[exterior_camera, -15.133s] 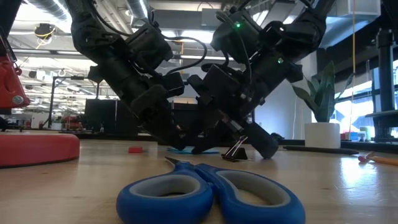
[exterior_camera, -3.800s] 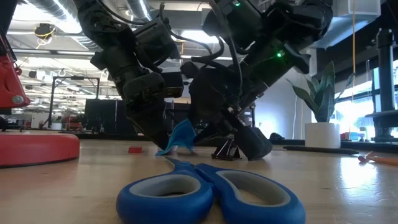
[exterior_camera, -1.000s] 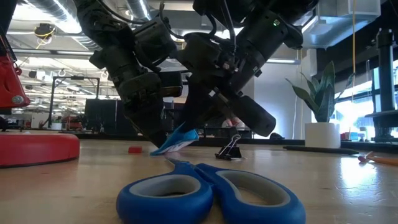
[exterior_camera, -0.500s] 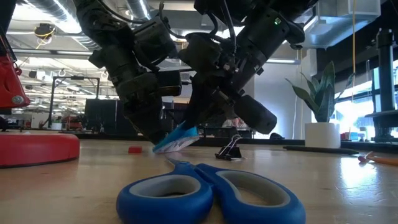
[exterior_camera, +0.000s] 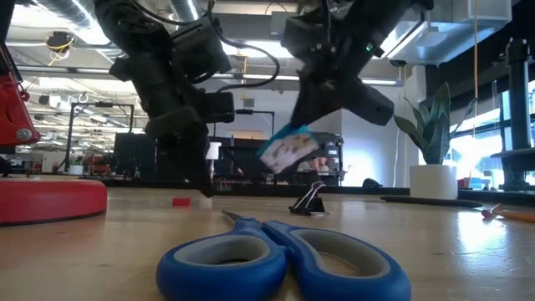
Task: Pick and place office supplies into organizer
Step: Put the sticky notes into the desk organizer
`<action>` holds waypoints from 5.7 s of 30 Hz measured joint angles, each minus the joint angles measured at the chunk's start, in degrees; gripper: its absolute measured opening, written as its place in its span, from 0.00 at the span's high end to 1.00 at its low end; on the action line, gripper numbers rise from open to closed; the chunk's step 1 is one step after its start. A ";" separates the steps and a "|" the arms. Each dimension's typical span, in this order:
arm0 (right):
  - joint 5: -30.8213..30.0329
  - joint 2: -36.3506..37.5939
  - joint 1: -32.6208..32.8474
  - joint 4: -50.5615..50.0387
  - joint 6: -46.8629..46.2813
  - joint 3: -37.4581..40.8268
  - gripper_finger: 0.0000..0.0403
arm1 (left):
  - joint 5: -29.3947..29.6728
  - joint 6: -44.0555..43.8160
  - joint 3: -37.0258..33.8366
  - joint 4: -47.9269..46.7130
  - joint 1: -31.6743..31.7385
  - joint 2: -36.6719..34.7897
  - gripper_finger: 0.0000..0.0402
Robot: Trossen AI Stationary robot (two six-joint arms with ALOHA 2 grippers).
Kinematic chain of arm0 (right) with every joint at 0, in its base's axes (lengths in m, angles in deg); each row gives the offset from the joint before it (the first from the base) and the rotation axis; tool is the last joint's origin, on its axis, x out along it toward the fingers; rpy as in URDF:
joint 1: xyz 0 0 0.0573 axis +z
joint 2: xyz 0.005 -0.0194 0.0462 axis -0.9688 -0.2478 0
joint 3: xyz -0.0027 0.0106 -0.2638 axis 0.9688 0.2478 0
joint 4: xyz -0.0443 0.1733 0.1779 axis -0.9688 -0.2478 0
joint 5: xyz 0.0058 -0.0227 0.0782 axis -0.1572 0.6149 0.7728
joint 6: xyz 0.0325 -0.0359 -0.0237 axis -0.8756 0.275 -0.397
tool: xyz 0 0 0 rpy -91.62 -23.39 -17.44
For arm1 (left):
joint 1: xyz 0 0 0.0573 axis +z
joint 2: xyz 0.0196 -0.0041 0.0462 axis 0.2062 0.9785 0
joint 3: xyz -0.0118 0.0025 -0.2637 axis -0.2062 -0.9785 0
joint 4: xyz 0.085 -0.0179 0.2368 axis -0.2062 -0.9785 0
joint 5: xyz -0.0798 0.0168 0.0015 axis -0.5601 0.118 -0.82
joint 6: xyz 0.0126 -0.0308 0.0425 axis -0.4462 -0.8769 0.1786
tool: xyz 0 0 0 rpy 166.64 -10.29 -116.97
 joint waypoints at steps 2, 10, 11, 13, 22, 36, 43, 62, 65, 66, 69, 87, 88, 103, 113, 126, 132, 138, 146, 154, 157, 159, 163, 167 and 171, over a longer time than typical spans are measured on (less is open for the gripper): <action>-2.38 1.82 -0.92 -0.61 -2.99 0.87 0.99 | 2.61 0.00 0.00 -0.09 0.02 0.00 0.99; -4.73 8.47 -7.12 6.62 -10.16 9.48 0.99 | 11.96 -0.02 0.11 1.43 0.02 -0.10 0.99; -4.80 8.89 -8.06 8.54 -10.23 10.52 0.99 | 12.88 -0.02 0.12 1.71 0.02 -0.11 0.99; -5.32 9.62 -10.08 12.32 -10.16 12.58 0.99 | 13.92 -0.01 0.15 1.98 0.06 -0.14 0.99; -5.89 9.15 -17.62 18.10 -9.99 12.82 0.99 | 14.90 8.12 0.17 2.38 0.02 -0.20 0.99; -7.01 1.64 -18.44 7.23 -8.44 1.48 1.00 | 14.87 2.80 -0.28 3.46 0.02 -0.24 0.99; -6.97 0.64 -18.68 6.73 -8.03 -0.22 1.00 | 14.84 2.80 -0.28 3.65 -0.09 -0.24 0.99; -3.85 -4.36 -23.48 9.35 -8.02 -0.12 1.00 | 14.82 2.98 -0.31 4.18 0.08 0.07 0.99; -3.82 -5.63 -23.81 10.44 -6.93 -0.12 0.99 | 14.64 2.97 -0.31 4.13 0.07 0.09 0.99; -3.90 -6.17 -23.87 10.89 -6.79 -0.12 0.99 | 14.66 2.97 -0.31 4.11 0.08 0.09 0.99; -3.81 -7.20 -24.35 11.84 -6.35 -0.10 0.99 | 14.66 3.35 -0.31 4.12 0.24 0.09 0.99; -3.88 -9.58 -25.63 15.58 -5.37 -0.10 0.99 | 14.64 6.47 -0.31 3.51 0.31 0.13 0.99; -3.88 -9.61 -25.63 15.67 -5.39 -0.10 0.99 | 14.63 6.49 -0.31 3.44 0.31 0.13 0.99; -2.40 -9.61 -25.61 18.16 -5.56 -0.10 0.97 | 14.47 9.45 -0.31 2.88 0.31 0.13 0.99; -2.33 -9.61 -25.61 18.14 -8.33 -0.10 0.92 | 14.47 9.46 -0.31 -0.42 0.31 0.13 0.99; -0.93 -9.61 -25.58 18.05 -7.90 -0.10 0.93 | 14.47 9.01 -0.31 -1.14 0.31 0.15 0.99; 5.03 -9.61 -25.58 17.82 -6.85 -0.10 0.93 | 14.40 9.01 -0.31 -1.14 0.31 0.15 0.99; 5.20 -9.61 -25.58 17.38 -6.68 -0.10 0.93 | 14.38 8.98 -0.31 -1.14 0.31 0.15 0.99; 5.15 -9.61 -25.58 18.01 -7.03 -0.10 0.93 | 14.34 8.98 -0.31 -1.14 0.31 0.15 0.99; 6.76 -9.61 -25.58 18.29 -7.27 -0.10 0.90 | 14.34 8.98 -0.31 -1.14 0.31 0.15 0.99; 6.94 -9.61 -25.58 18.80 -8.50 -0.09 0.85 | 14.34 8.98 -0.31 -1.14 0.31 0.15 0.99; 6.94 -9.61 -25.60 19.04 -9.24 -0.09 0.82 | 14.34 8.98 -0.31 -1.14 0.31 0.15 0.99; 6.68 -9.61 -25.74 19.65 -9.90 -0.09 0.76 | 14.31 8.98 -0.31 -1.14 0.31 0.15 0.99; 2.21 -9.61 -25.71 19.67 -9.82 -0.08 0.73 | 14.31 8.98 -0.31 -1.14 0.31 0.15 0.99; -0.37 -9.33 -25.71 19.67 -9.82 -0.15 0.73 | 14.31 8.98 -0.31 -1.14 0.31 0.15 0.99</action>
